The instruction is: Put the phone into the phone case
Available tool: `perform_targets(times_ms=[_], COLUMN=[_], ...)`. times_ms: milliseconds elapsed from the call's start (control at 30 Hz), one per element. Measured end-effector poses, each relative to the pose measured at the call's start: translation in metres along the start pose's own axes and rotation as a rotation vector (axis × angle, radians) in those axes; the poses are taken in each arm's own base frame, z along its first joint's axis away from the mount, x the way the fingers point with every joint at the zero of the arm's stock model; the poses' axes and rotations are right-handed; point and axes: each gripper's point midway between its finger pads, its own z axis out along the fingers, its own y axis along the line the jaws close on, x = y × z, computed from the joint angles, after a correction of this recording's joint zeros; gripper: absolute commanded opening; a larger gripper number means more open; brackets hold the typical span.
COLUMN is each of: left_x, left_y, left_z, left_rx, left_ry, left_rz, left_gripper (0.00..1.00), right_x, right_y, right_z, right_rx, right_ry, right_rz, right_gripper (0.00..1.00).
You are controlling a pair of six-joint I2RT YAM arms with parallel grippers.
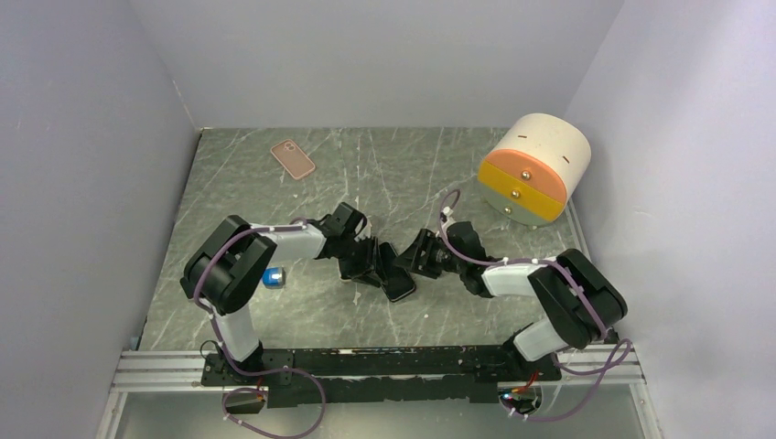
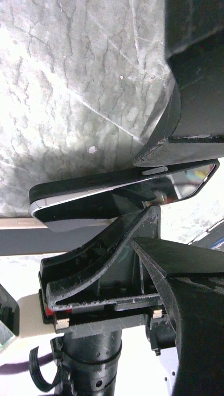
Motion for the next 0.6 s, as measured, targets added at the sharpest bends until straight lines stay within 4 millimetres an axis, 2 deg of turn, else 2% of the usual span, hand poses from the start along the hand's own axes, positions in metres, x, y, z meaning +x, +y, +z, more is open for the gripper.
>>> perform_targets(times_ms=[267, 600], left_x=[0.003, 0.009], left_y=[0.002, 0.006], left_z=[0.0, -0.003], left_rx=[-0.006, -0.018], left_ry=[0.008, 0.022], left_rz=[-0.006, -0.02], left_gripper=[0.31, 0.37], right_x=[0.006, 0.006], right_y=[-0.011, 0.004], right_z=[0.007, 0.004], right_rx=[0.011, -0.082], right_ry=[0.026, 0.023], right_rz=[0.0, -0.016], right_gripper=[0.56, 0.56])
